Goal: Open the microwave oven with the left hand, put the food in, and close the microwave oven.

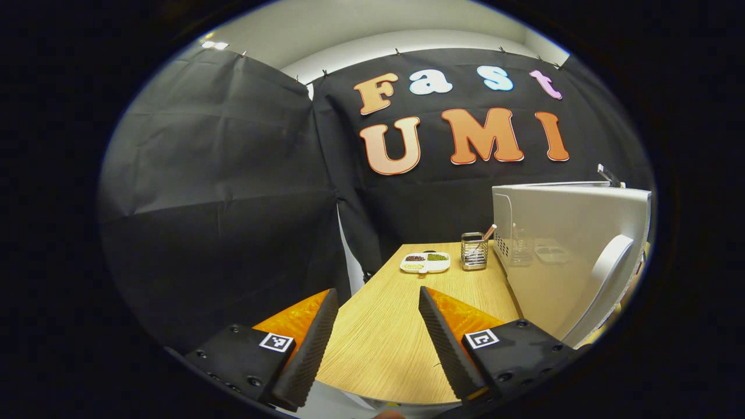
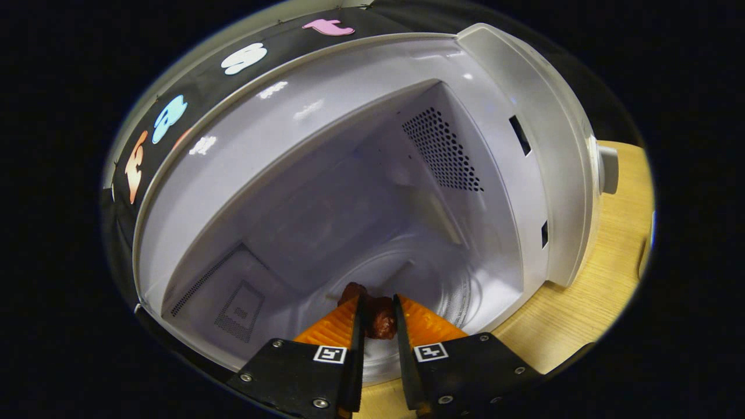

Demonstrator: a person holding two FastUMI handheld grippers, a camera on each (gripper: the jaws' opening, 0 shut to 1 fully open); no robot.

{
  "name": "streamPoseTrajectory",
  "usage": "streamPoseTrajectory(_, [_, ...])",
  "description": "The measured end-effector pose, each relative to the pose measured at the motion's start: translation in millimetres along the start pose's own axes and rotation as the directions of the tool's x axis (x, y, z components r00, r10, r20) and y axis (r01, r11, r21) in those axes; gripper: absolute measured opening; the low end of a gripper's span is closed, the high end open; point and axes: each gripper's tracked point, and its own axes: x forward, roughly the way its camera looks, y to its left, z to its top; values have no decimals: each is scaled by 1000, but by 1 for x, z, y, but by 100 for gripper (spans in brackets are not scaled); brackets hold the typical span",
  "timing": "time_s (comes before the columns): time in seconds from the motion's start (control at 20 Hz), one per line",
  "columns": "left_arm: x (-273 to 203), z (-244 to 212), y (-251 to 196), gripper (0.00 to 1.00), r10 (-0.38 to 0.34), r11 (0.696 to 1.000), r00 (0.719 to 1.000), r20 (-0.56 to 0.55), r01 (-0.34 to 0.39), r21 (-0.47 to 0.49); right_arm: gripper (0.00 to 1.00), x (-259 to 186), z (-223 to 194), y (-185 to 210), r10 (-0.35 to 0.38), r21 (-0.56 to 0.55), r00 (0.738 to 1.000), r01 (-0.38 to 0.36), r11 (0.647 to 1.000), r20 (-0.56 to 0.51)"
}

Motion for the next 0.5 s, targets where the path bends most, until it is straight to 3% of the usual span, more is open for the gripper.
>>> streamPoseTrajectory(0.25, [-5, 5, -5, 91, -13, 1000, 1000, 10, 13, -9, 55, -13, 5, -3, 23, -110, 1000, -22, 994, 4])
streamPoseTrajectory(0.5, [-7, 9, -24, 92, -57, 998, 998, 16, 58, -24, 66, -57, 30, 5, 102, -287, 993, -79, 955, 67])
